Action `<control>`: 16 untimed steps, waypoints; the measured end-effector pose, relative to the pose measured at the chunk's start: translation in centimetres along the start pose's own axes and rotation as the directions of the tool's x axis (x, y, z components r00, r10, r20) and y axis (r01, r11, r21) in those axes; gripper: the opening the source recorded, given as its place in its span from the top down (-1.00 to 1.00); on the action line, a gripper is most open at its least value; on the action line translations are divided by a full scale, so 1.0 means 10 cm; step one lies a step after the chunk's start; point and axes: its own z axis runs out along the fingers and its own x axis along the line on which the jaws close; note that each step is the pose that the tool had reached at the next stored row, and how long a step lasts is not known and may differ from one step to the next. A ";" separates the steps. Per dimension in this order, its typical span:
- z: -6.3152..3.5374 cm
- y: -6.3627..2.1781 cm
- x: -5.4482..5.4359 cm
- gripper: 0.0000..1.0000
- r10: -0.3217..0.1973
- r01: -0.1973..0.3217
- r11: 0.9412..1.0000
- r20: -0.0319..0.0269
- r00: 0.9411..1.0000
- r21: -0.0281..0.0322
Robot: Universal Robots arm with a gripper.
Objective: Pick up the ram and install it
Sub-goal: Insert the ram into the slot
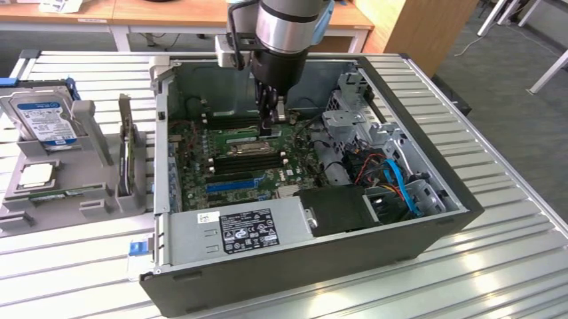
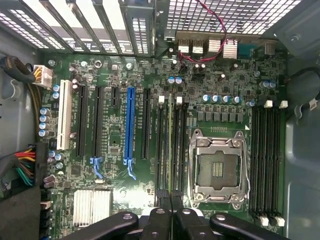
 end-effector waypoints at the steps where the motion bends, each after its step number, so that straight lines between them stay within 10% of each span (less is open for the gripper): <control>1: 0.015 -0.001 0.00 0.77 0.000 0.000 1.000 0.000 1.000 0.000; 16: 0.188 -0.007 0.01 0.77 0.001 -0.001 1.000 0.000 1.000 0.001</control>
